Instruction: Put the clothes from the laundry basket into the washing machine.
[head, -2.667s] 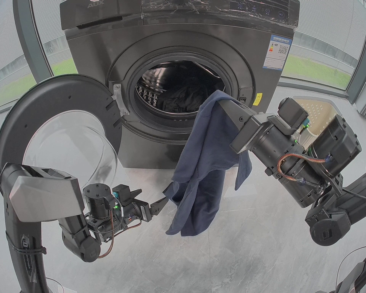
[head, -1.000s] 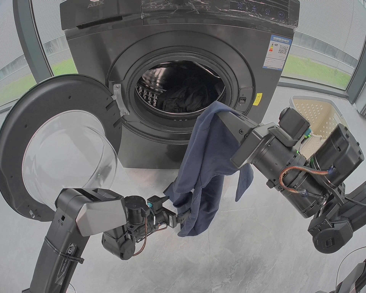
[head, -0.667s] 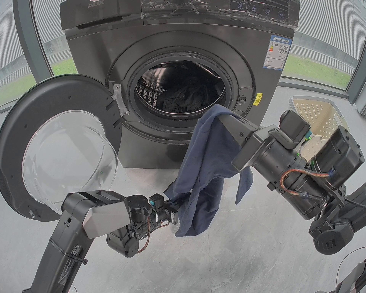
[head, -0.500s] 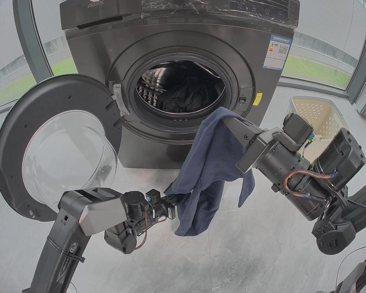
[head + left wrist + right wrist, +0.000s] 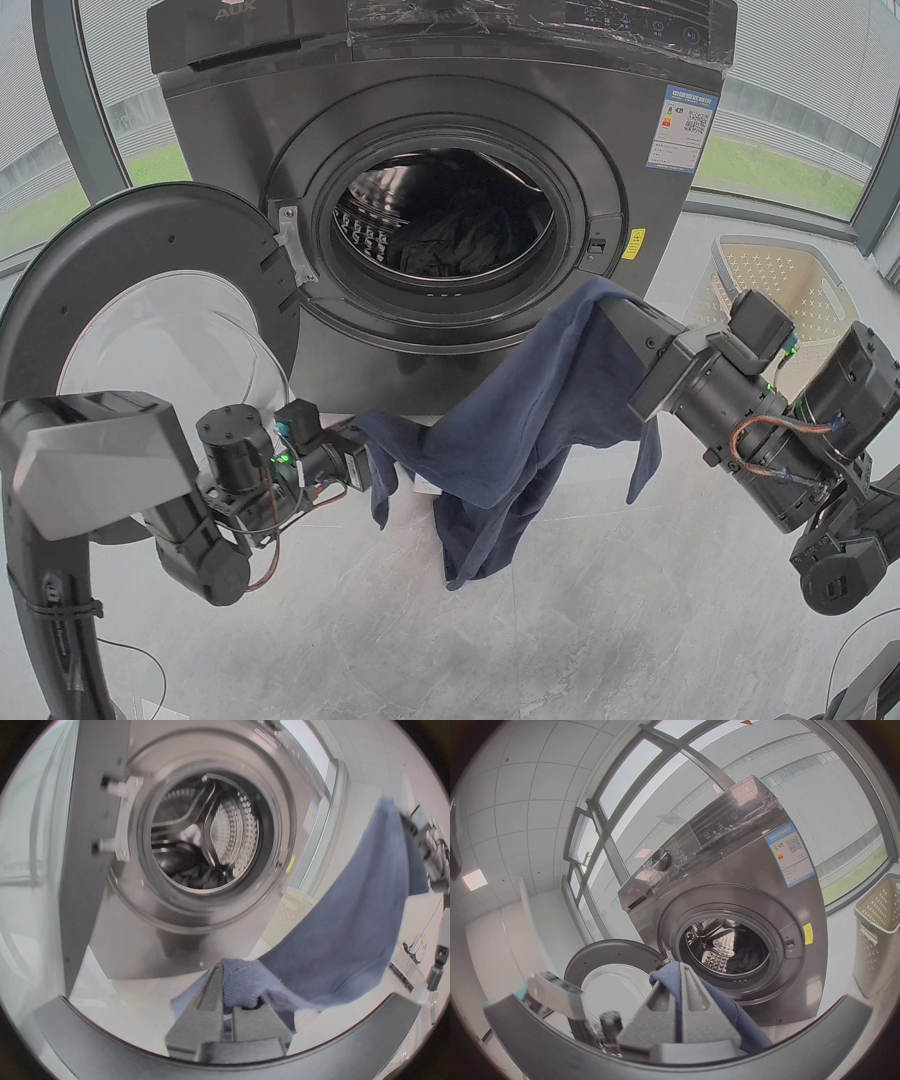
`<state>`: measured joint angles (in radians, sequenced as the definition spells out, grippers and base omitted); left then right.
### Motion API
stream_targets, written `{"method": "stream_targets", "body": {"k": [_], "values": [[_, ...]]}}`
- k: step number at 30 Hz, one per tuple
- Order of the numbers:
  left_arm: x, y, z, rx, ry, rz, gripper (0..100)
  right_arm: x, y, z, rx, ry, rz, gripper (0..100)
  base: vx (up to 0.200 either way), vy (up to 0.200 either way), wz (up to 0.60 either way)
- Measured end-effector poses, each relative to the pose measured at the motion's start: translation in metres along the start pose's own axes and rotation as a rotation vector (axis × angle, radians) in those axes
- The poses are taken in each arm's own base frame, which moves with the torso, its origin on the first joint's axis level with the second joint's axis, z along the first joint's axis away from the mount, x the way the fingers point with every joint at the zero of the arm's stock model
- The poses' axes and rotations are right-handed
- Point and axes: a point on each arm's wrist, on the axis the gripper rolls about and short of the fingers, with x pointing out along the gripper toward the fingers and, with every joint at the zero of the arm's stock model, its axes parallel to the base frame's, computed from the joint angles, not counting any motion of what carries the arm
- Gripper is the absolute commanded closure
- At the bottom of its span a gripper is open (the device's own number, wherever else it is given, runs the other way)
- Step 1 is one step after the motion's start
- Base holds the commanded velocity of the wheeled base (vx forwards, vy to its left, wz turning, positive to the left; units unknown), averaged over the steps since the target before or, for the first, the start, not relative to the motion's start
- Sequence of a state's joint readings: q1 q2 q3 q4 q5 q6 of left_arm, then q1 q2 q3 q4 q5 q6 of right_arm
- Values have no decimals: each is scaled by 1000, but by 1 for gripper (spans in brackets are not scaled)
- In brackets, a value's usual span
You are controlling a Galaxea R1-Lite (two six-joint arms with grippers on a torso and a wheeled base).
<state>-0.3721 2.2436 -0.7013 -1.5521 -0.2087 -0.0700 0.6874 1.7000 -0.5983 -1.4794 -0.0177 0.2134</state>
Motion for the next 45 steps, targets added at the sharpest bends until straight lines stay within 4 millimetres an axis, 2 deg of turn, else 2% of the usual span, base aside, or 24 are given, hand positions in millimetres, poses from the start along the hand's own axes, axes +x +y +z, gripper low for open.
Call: {"method": "stream_targets", "body": {"k": [5, 8, 15, 22, 26, 35, 36, 41, 45], "values": [[-36, -11, 57, 11, -112, -4, 100, -10, -11, -8, -17, 48, -43, 100, 0, 0, 0], [-56, -16, 84, -4, -179, -10, 100, -14, -19, -14, -26, 79, -70, 100, 0, 0, 0], [-91, -26, 128, -26, -318, -27, 100, -14, -41, -43, -42, 178, -139, 100, 0, 0, 0], [-106, -32, 156, -10, -419, -44, 100, -11, -53, -64, -39, 232, -172, 100, 0, 0, 0], [-110, -35, 162, -6, -444, -52, 100, -9, -56, -74, -38, 260, -184, 100, 0, 0, 0], [-112, -37, 169, -2, -469, -61, 100, -5, -65, -110, -35, 351, -200, 100, 0, 0, 0], [-112, -37, 169, -2, -471, -62, 100, -3, -65, -114, -34, 357, -198, 0, 0, 0, 0], [-111, -37, 169, -2, -470, -59, 100, 1, -64, -136, -30, 405, -190, 0, 0, 0, 0], [-108, -36, 167, -4, -465, -52, 100, -5, -64, -147, -34, 456, -189, 0, 0, 0, 0]]}}
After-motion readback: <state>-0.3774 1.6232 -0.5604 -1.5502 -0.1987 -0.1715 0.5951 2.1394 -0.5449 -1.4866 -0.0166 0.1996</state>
